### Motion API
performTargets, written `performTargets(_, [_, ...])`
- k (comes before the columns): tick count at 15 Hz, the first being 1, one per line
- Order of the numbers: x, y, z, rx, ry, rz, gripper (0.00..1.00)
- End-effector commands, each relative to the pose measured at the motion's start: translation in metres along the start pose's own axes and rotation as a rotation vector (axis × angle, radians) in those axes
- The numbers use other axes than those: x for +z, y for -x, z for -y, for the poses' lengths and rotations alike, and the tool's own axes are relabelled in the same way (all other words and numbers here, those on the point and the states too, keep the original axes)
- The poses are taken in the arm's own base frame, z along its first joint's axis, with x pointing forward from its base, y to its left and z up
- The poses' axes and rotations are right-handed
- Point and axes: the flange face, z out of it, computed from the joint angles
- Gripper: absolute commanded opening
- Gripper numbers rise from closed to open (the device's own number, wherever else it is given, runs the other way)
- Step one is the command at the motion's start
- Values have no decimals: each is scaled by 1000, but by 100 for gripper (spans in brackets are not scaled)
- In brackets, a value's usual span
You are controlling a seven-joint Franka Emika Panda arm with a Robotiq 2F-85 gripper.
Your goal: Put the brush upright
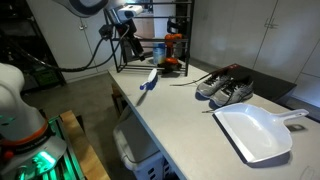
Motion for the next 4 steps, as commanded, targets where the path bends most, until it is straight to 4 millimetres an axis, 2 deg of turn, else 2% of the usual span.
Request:
performTargets(1, [-6,6,8,-23,48,-20,100])
performTargets(4, [-15,19,19,-49,102,-53,100])
